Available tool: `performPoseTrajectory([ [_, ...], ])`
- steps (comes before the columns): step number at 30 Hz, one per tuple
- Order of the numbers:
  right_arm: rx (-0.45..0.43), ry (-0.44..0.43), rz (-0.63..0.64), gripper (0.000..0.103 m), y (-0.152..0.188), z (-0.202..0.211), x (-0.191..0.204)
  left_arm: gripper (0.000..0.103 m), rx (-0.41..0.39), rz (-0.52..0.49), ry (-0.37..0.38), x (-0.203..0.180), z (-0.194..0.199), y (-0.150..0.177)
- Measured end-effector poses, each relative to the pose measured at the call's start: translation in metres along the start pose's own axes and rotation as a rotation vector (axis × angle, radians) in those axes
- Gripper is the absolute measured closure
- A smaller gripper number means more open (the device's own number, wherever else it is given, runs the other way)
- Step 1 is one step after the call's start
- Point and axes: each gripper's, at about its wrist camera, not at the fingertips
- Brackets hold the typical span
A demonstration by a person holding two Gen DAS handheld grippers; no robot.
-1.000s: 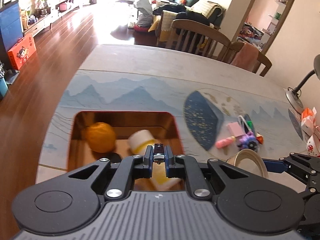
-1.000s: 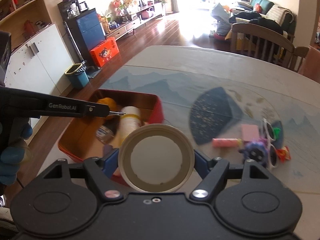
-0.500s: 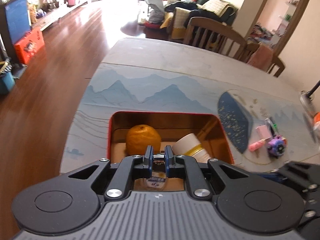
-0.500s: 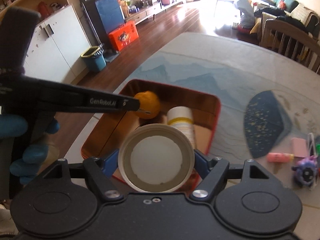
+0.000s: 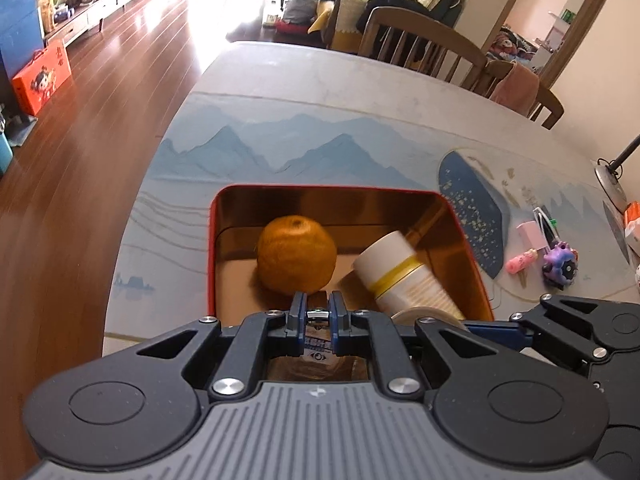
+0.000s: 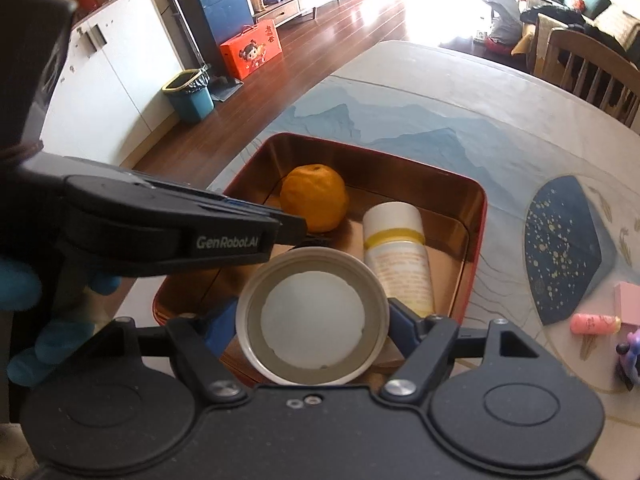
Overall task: Organize rigid objects
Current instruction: 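Lower and release the nail clipper with the left tool while the right tool releases the tape roll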
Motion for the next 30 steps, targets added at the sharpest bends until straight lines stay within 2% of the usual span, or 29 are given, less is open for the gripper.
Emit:
performPoseTrajectory([
  [8, 0.036, -0.008, 0.004, 0.027, 0.003, -0.01, 0.005, 0.092, 0.046, -0.009, 0.012, 0.004, -0.009, 0.007],
  [15, 0.052, -0.018, -0.034, 0.025, 0.007, -0.011, 0.003, 0.092, 0.048, -0.022, 0.006, 0.003, -0.01, 0.01],
  [24, 0.007, -0.033, -0.052, 0.02, 0.013, 0.008, 0.002, 0.091, 0.048, -0.026, 0.006, 0.0, -0.006, 0.012],
  [27, -0.017, -0.021, -0.052, 0.018, 0.015, 0.016, 0.002, 0.086, 0.034, -0.033, 0.008, -0.002, -0.001, 0.013],
  [30, -0.041, -0.007, -0.054, 0.018, 0.017, 0.024, 0.001, 0.073, 0.018, -0.034, 0.013, -0.003, 0.006, 0.014],
])
Point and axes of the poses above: each gripper's, at about its wrist camera, not at the fingertips, and z roughly against the way its jaws point, x to its left, y to its underside, and after that the axes turned 13 degrees about -y, right-handed
